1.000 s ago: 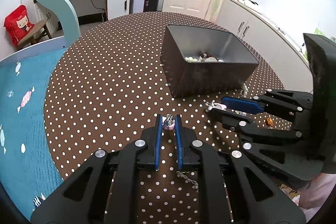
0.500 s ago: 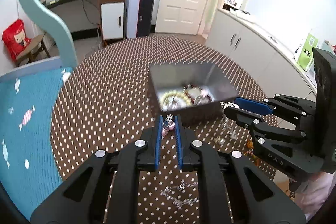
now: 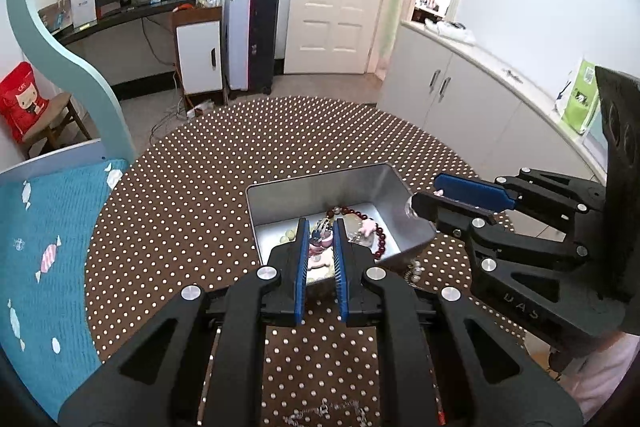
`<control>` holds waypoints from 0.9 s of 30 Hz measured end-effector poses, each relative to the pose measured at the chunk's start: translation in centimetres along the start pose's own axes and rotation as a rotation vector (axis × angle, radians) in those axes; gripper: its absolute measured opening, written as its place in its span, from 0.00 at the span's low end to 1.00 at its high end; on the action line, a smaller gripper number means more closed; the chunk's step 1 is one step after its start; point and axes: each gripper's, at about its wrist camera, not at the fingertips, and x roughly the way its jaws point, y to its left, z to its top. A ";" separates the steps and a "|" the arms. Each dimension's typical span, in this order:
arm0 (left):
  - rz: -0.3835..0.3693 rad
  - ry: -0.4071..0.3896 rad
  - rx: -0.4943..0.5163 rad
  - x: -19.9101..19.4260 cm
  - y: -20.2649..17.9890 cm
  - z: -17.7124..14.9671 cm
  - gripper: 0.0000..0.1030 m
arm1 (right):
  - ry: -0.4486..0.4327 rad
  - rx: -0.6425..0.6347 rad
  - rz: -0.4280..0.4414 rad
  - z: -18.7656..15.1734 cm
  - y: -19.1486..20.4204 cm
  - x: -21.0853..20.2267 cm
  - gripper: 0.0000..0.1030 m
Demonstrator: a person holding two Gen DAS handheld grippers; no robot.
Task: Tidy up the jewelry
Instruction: 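Carry both charms into the silver tin and open both grippers, then withdraw both grippers from the tin toward the chains on the table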
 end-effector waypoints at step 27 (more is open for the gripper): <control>0.009 0.123 -0.033 4.3 0.8 -0.5 0.39 | 0.081 0.132 -0.062 -1.1 -4.2 1.8 0.56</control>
